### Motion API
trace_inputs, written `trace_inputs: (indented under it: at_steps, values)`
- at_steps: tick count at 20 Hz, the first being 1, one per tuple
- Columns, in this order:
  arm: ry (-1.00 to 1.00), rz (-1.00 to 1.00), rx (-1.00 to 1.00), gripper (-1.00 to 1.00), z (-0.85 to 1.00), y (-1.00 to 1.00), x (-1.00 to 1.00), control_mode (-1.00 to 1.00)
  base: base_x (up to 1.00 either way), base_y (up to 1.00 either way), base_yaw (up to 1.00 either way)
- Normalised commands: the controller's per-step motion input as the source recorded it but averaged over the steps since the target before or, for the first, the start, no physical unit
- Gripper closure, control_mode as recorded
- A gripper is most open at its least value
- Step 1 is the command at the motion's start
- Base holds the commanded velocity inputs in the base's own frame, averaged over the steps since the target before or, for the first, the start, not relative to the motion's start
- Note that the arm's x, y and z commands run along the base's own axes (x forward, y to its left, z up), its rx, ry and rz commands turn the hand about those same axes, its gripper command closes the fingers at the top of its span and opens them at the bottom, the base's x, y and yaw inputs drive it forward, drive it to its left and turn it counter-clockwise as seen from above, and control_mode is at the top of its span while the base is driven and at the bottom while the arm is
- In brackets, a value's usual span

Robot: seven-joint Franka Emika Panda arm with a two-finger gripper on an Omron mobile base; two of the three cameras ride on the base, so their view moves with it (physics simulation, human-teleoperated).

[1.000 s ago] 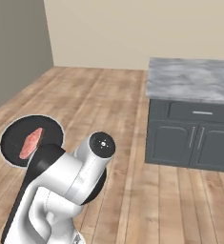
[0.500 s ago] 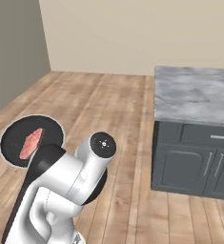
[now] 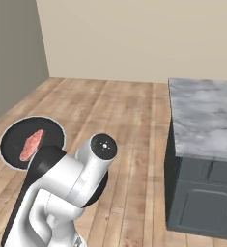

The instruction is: Pick up the pan with the steak in it and place it on the dining table. Then place the steak on the plate.

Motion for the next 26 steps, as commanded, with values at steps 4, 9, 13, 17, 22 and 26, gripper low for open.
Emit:
trace_inputs:
  at_steps: [4,9,13,17,22,26]
  values:
    - [0.0,0.0,0.0,1.0,0.0,0.0,0.0,1.0,1.0,0.52,0.0]
    - [0.0,0.0,0.0,1.0,0.0,0.0,0.0,1.0,1.0,0.5,0.0]
    - [0.0,0.0,0.0,1.0,0.0,0.0,0.0,1.0,1.0,0.49,0.0]
    - [0.0,0.0,0.0,1.0,0.0,0.0,0.0,1.0,1.0,0.5,0.0]
    - [0.0,0.0,0.0,1.0,0.0,0.0,0.0,1.0,1.0,0.49,0.0]
    - [0.0,0.0,0.0,1.0,0.0,0.0,0.0,1.0,1.0,0.47,0.0]
